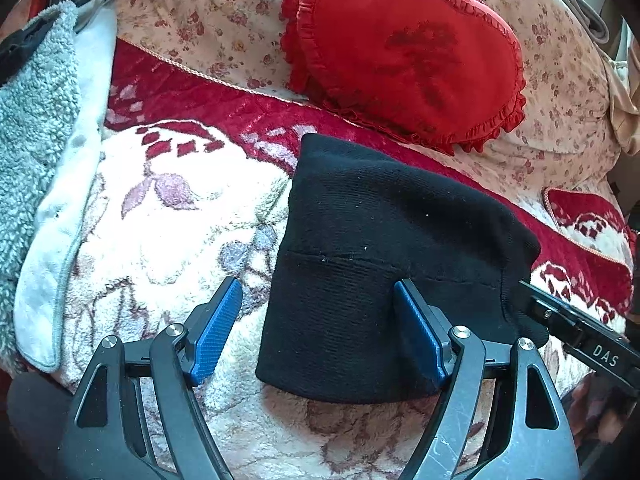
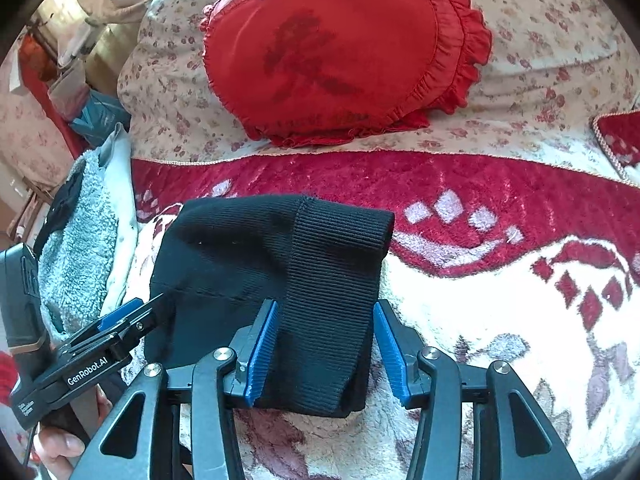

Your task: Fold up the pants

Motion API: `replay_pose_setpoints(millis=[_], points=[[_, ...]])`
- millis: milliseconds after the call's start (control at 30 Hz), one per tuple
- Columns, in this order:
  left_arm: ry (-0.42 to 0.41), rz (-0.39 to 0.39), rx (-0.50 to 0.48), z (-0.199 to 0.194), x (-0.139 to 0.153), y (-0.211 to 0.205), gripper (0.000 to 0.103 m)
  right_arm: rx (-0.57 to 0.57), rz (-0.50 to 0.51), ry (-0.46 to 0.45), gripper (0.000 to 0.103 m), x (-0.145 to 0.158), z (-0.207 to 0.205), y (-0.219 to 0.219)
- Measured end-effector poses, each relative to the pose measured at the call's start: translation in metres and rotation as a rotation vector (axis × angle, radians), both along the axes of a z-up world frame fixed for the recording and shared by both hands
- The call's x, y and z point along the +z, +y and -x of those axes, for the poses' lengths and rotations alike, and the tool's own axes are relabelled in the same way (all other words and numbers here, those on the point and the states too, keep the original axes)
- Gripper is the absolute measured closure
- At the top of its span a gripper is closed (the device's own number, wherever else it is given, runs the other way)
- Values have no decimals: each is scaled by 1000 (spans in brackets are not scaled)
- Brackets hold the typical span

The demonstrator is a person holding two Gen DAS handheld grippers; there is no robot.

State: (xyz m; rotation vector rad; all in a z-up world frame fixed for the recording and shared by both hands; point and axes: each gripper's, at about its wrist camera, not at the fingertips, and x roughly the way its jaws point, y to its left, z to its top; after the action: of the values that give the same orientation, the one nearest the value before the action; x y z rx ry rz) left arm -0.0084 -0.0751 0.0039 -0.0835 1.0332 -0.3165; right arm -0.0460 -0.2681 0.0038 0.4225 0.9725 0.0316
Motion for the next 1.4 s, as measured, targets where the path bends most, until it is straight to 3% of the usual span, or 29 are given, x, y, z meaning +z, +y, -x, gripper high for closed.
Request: replay_pose_setpoints(millis=[133, 433, 700, 867, 1033, 1067, 1167, 1200, 1267, 1400], points=[[6, 12, -30, -5, -4, -3, 22, 1, -77, 19, 56, -12, -5, -5], [34, 41, -67, -17, -14, -7, 20, -14, -161, 28, 43, -29, -12, -16], [28, 32, -74, -18, -15, -11, 20, -3, -138, 29, 42, -25, -13, -11], [31, 43, -58, -20, -19, -9, 9, -11, -168, 28, 39, -31, -17, -13], [69, 129, -40, -24, -31, -5, 8, -19, -205, 4, 36, -37, -18, -15], [56, 131, -50, -22, -30, -6, 12, -17, -202, -5, 37, -37, -18, -14], [28, 145, -88, -17, -22, -11, 34, -4, -164, -53, 60, -29, -14, -9], [20, 158, -96, -16, -16, -12, 37, 0, -156, -71, 63, -23, -13, -8], [11, 180, -116, -18, -6, -14, 51, 12, -139, -99, 65, -12, -12, -7], [-43, 191, -146, -31, 20, -28, 55, 9, -71, -160, 66, 12, -21, -10]])
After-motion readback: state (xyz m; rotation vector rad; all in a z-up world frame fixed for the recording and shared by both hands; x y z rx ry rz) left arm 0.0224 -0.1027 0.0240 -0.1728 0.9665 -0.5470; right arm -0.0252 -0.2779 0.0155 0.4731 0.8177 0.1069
